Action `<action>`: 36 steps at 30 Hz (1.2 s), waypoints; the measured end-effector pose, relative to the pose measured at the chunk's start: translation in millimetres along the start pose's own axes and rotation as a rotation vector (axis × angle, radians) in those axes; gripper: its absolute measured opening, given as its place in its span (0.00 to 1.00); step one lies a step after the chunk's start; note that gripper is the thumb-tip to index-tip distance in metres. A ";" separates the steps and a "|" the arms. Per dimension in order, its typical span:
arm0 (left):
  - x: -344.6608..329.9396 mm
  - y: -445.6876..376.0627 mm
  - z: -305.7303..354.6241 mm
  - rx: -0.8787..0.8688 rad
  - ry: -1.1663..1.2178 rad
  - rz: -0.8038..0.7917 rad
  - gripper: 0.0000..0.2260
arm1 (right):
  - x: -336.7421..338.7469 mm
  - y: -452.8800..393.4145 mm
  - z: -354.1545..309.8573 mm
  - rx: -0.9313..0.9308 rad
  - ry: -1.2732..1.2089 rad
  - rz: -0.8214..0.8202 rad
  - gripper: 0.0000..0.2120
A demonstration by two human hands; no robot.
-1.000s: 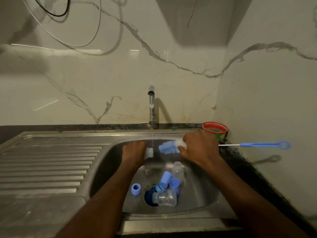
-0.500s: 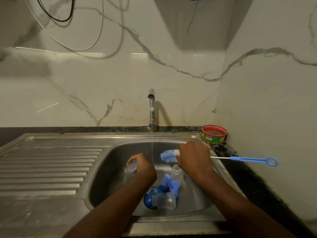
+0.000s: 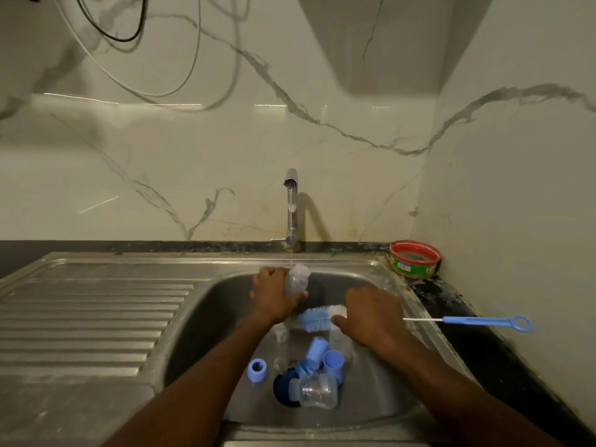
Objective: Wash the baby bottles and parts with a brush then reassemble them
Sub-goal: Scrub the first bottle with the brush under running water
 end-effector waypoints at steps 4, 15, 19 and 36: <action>-3.9 -13.6 -10.4 -0.047 0.105 0.127 0.32 | -5.4 -6.1 2.4 0.009 0.005 0.000 0.22; -4.8 -12.4 -9.2 -0.023 0.166 0.129 0.23 | -15.5 -14.3 0.2 0.035 -0.010 -0.051 0.24; -2.0 -9.4 -10.2 -0.054 0.156 0.145 0.21 | -16.4 -11.6 2.5 0.013 -0.033 -0.052 0.24; -2.3 -9.9 -10.8 -0.143 0.127 0.209 0.23 | -20.1 -14.6 -0.4 0.034 -0.092 -0.077 0.24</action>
Point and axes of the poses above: each hand's wrist, its own y-axis away from the middle knuckle, its own x-axis out of the back of the hand, z = x × y, the point moved 3 cm from there along -y, towards the middle knuckle, and after that the axes turned 4 degrees about -y, right-handed, at the moved point
